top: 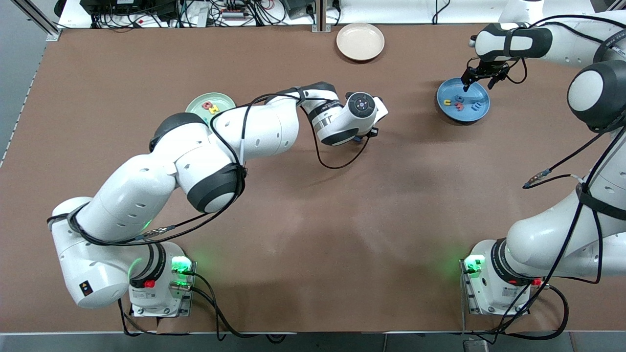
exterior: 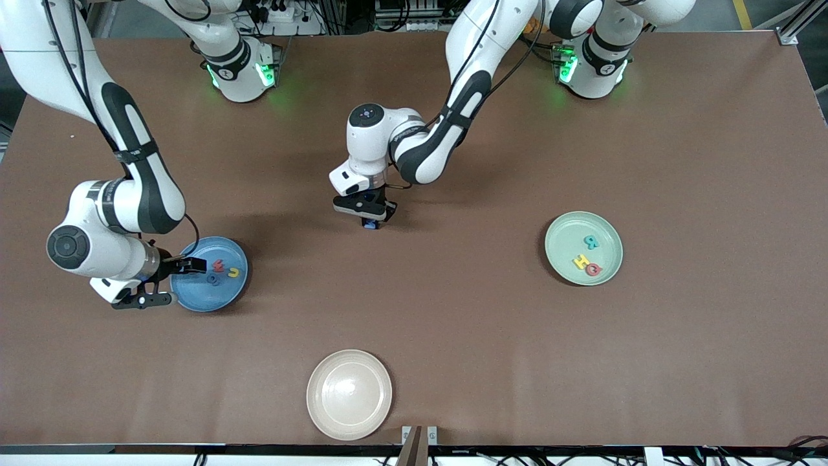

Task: Sort upper and lower case letters into plates
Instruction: 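Grasp the blue M with the left gripper while the right gripper releases e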

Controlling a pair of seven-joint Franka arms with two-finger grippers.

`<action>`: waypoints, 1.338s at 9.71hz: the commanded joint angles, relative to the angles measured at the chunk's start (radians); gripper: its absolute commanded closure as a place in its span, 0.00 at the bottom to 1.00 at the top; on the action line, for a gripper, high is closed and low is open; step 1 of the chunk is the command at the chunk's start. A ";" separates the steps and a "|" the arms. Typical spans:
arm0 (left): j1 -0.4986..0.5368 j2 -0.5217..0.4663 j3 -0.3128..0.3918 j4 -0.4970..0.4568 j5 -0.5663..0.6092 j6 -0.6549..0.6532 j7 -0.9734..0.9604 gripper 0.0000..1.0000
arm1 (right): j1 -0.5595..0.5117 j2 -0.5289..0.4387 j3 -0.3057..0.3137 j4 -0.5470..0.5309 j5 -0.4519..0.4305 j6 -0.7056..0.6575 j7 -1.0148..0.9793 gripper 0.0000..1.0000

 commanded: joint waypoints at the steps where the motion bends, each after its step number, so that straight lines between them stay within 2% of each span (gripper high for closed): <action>1: -0.015 0.001 0.011 0.008 0.022 -0.022 -0.033 0.93 | 0.011 -0.099 0.004 -0.081 -0.005 0.070 0.012 0.00; 2: -0.012 -0.020 0.014 0.009 0.022 -0.086 -0.021 0.96 | 0.033 -0.159 0.004 -0.157 -0.005 0.139 0.021 0.00; 3: 0.003 -0.054 0.014 0.009 0.018 -0.170 0.007 0.98 | 0.036 -0.204 0.004 -0.196 -0.005 0.139 0.035 0.00; 5: 0.060 -0.112 0.002 0.000 0.001 -0.244 0.093 0.99 | 0.076 -0.303 0.004 -0.285 -0.005 0.126 0.048 0.00; 7: 0.143 -0.158 0.002 -0.007 -0.068 -0.354 0.299 0.99 | 0.117 -0.391 0.004 -0.359 -0.005 0.126 0.079 0.00; 9: 0.253 -0.223 0.002 -0.038 -0.120 -0.454 0.518 0.98 | 0.117 -0.446 0.004 -0.382 -0.005 0.126 0.079 0.00; 11: 0.397 -0.342 0.001 -0.197 -0.151 -0.459 0.781 0.98 | 0.114 -0.497 0.004 -0.371 -0.005 0.116 0.093 0.00; 13: 0.538 -0.442 -0.001 -0.376 -0.151 -0.443 0.968 0.98 | 0.117 -0.541 0.005 -0.306 -0.005 0.013 0.172 0.00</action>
